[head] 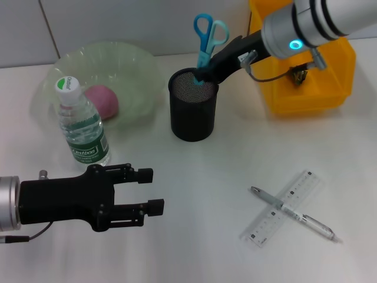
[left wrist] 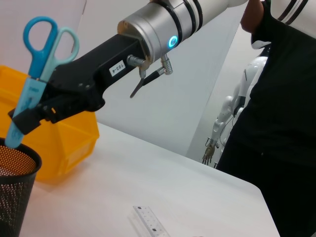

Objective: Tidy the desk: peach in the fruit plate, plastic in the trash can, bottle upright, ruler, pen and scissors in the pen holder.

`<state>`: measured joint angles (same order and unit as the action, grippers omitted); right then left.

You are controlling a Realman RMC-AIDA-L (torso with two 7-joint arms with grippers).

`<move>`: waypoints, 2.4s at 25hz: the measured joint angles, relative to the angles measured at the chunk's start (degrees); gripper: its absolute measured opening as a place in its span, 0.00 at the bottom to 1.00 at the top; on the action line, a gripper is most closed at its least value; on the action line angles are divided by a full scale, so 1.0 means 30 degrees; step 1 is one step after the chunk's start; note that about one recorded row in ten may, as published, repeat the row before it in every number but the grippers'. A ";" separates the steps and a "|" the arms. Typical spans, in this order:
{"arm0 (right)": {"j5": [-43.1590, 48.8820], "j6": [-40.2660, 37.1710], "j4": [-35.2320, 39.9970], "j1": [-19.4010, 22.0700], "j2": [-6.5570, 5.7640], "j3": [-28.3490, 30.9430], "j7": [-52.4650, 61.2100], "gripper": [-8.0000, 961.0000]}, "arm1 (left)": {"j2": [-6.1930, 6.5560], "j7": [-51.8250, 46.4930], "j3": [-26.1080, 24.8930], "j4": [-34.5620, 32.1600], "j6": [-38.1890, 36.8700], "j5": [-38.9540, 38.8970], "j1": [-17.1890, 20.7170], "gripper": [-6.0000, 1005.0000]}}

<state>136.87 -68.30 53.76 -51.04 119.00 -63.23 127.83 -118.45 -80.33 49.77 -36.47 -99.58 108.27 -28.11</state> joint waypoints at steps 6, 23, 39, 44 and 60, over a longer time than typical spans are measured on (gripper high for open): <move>0.0128 0.1025 -0.1326 -0.0533 0.0000 -0.0676 0.0008 0.09 | -0.0010 0.0001 -0.0011 0.0001 -0.0004 0.0000 0.0060 0.72; 0.0484 0.1879 -0.1863 -0.0603 0.0030 -0.1281 0.0717 0.24 | 0.0081 -0.0058 -0.0098 -0.0050 -0.0180 -0.0056 0.0297 0.72; -0.2651 -0.0453 0.3961 0.2818 0.0088 -0.1309 0.0240 0.60 | 0.0113 -0.0112 -0.0151 -0.0222 -0.0237 -0.0063 0.0317 0.72; -0.4943 -0.1060 0.5893 0.5213 0.0027 -0.0941 -0.0708 0.60 | 0.0135 -0.0156 -0.0363 -0.0236 -0.0282 -0.0059 0.0303 0.72; -1.1465 -0.7015 0.2303 0.8247 -0.0209 0.5950 -0.8307 0.60 | 0.0135 -0.0206 -0.0360 -0.0292 -0.0586 -0.0054 0.0140 0.71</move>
<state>102.47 -89.34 60.67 -26.30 118.38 -45.38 102.91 -118.05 -80.95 48.69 -37.35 -101.34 108.11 -27.69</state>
